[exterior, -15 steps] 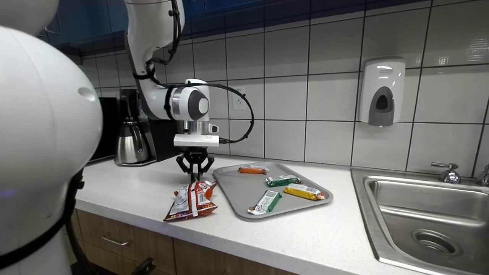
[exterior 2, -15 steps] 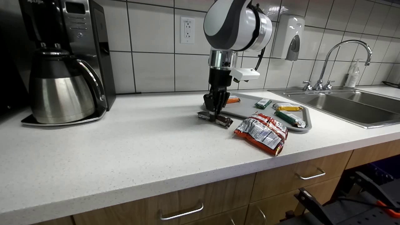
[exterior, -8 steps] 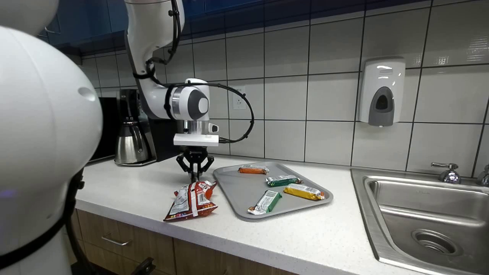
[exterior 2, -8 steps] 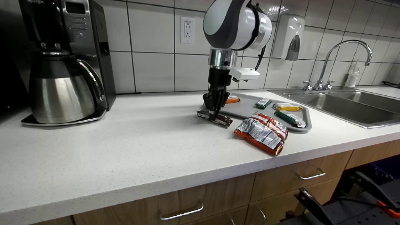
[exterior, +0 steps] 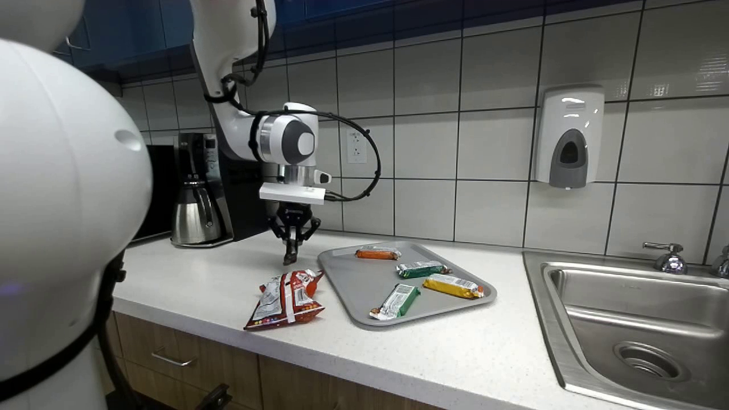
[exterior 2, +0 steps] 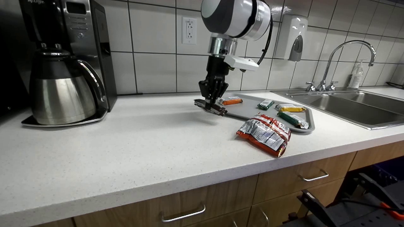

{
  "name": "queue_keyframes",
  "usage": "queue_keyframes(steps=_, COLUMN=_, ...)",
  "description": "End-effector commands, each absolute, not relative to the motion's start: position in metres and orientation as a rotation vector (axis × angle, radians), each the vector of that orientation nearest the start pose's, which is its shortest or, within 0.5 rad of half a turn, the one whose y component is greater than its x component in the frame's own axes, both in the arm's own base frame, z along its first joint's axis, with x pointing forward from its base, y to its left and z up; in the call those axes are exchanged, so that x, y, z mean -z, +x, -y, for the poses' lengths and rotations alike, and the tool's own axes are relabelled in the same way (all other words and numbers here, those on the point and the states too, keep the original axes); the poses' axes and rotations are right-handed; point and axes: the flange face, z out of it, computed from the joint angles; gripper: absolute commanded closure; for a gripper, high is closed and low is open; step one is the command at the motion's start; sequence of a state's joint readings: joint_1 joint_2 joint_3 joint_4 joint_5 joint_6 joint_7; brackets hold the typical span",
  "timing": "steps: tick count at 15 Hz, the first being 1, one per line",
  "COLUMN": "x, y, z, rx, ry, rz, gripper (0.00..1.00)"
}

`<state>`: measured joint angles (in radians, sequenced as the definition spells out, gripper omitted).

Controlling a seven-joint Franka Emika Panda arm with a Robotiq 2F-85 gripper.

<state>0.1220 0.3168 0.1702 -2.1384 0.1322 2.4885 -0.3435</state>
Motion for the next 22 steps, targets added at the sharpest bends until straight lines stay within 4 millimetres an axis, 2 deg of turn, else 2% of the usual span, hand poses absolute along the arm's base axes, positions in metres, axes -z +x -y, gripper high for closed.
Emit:
queue_keyframes(steps=1, x=-0.285, y=0.564, z=-0.159, rx=0.055, ry=-2.915, rz=0.643, gripper=0.96)
queue_keyframes(steps=7, x=-0.290, y=0.580, z=-0.139, rx=0.073, ry=-2.969, rz=0.455, gripper=0.96)
queue_keyframes(steps=15, x=-0.288, y=0.593, z=-0.092, rx=0.079, ry=-3.018, rz=0.210, gripper=0.96)
queue_keyframes(steps=22, x=-0.290, y=0.597, z=-0.054, rx=0.081, ry=-3.028, rz=0.104, gripper=0.96)
